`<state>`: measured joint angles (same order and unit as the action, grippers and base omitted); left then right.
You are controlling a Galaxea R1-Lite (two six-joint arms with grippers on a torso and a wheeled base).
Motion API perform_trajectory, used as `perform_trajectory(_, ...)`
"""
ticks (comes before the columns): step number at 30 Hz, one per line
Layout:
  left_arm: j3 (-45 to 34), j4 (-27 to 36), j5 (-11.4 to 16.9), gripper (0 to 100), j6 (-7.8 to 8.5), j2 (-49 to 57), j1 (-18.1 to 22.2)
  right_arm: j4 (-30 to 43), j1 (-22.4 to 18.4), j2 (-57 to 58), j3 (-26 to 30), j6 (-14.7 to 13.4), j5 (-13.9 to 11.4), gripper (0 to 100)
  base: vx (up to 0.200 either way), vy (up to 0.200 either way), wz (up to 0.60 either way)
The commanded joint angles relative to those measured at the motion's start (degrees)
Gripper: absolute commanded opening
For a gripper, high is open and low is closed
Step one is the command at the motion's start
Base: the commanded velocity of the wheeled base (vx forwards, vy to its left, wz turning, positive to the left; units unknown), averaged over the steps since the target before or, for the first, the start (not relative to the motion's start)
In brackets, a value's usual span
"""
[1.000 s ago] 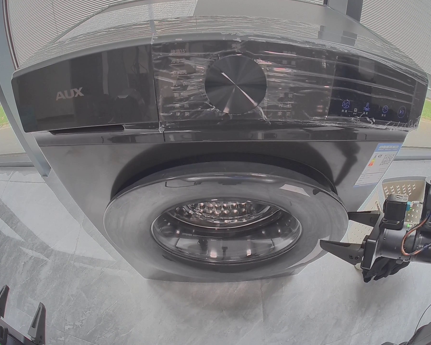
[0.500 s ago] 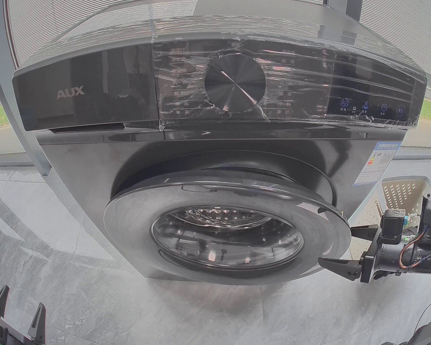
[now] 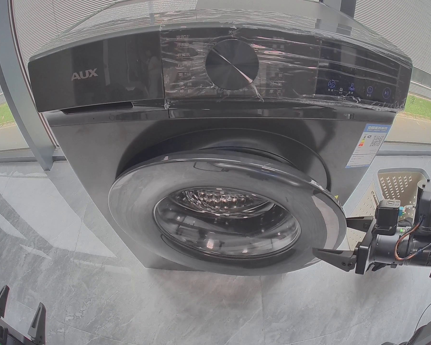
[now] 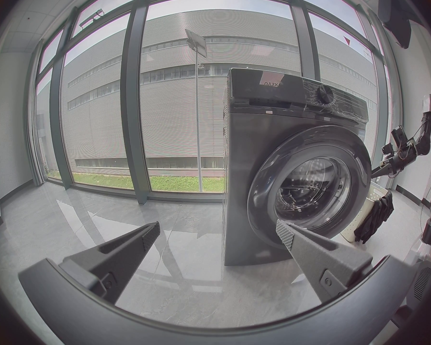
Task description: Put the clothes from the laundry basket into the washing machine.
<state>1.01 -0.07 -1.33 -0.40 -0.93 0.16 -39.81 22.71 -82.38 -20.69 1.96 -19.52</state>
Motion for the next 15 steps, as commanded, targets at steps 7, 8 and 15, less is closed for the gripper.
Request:
perform_trajectory(7, -0.92, -0.01, 0.01, 100, -0.04, 0.84, 0.02, 0.53, 1.46, 3.63, 3.29, -0.82, 0.01, 100, -0.029, 0.000, 0.00)
perform_trajectory(8, -0.92, -0.01, 0.01, 100, 0.05, 0.84, 0.02, 0.26, 1.28, 3.55, 3.20, -0.82, 0.01, 100, 0.000, 0.000, 0.00)
perform_trajectory(15, -0.92, -0.01, 0.01, 100, -0.04, 0.84, 0.02, 0.00, 1.28, 0.03, 0.03, -0.82, 1.24, 100, 0.000, 0.000, 0.00)
